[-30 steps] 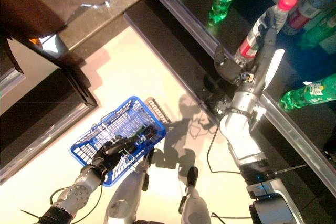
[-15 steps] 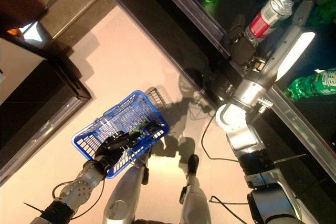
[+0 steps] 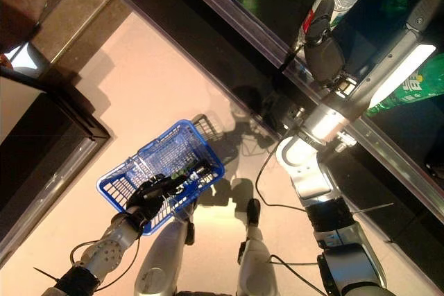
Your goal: Pick up the drink and place into the basket.
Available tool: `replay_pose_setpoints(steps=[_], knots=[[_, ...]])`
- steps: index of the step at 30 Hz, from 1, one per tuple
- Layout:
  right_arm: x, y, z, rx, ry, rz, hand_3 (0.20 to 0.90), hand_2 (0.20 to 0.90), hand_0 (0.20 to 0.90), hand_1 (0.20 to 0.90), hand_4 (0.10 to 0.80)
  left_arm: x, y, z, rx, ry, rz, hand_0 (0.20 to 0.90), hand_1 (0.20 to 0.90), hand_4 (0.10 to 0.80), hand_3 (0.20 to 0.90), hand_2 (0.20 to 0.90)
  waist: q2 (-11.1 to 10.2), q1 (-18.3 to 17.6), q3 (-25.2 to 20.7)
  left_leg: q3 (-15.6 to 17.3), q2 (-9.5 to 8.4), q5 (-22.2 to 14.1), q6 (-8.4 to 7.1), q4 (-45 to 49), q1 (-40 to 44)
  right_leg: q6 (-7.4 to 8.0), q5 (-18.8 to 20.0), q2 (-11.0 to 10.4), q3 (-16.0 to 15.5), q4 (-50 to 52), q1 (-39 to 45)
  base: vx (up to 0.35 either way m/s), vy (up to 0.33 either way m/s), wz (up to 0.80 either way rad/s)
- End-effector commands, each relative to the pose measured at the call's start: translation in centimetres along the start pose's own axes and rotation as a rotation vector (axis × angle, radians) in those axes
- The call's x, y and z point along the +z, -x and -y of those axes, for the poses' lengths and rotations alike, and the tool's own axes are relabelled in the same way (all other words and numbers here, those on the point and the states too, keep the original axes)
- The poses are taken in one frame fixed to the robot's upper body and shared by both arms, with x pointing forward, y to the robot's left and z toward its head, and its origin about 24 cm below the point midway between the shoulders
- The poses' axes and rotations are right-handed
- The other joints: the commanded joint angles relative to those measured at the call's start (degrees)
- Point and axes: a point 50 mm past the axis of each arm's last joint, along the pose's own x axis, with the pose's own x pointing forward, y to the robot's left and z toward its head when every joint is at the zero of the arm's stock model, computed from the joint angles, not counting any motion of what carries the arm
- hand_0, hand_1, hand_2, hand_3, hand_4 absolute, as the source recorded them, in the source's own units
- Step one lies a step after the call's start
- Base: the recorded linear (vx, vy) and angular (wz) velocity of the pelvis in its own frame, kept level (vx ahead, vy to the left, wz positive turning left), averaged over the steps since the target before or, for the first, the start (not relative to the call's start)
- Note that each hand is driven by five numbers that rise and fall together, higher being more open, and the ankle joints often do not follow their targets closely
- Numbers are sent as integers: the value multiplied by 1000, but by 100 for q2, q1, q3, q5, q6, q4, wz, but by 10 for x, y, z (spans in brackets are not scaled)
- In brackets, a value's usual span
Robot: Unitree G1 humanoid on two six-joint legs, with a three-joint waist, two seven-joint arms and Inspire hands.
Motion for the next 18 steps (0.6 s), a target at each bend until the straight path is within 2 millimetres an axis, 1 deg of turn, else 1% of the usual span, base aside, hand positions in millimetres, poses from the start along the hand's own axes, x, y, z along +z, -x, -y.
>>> replay_pose_setpoints(steps=[1,6,11,18], knots=[[38,-43,-12,30,-191,168,900,900,900,900,800,39,17,41,-230,80,231,300,300,100,200,300,180,-21,-127,-178,8,-622,-257,698,-22,-245,239,-104,-219,509,-549,35,13,-1],[27,-46,-17,74,-169,108,900,900,900,900,800,39,15,42,-232,78,228,300,300,100,200,300,222,6,-127,-172,-27,-630,-226,700,-48,-249,244,-130,-270,587,-649,23,4,0],[19,-56,-19,102,-158,61,900,900,900,900,800,38,14,43,-237,74,224,300,300,100,200,300,263,25,-127,-156,-55,-637,-195,679,-101,-234,272,-162,-305,633,-779,35,-1,1],[15,-74,-17,50,-155,38,900,900,900,900,800,38,14,44,-240,65,214,300,300,100,200,300,304,56,-127,-151,-84,-655,-160,656,-198,-199,328,-197,-295,677,-984,33,-10,1]])
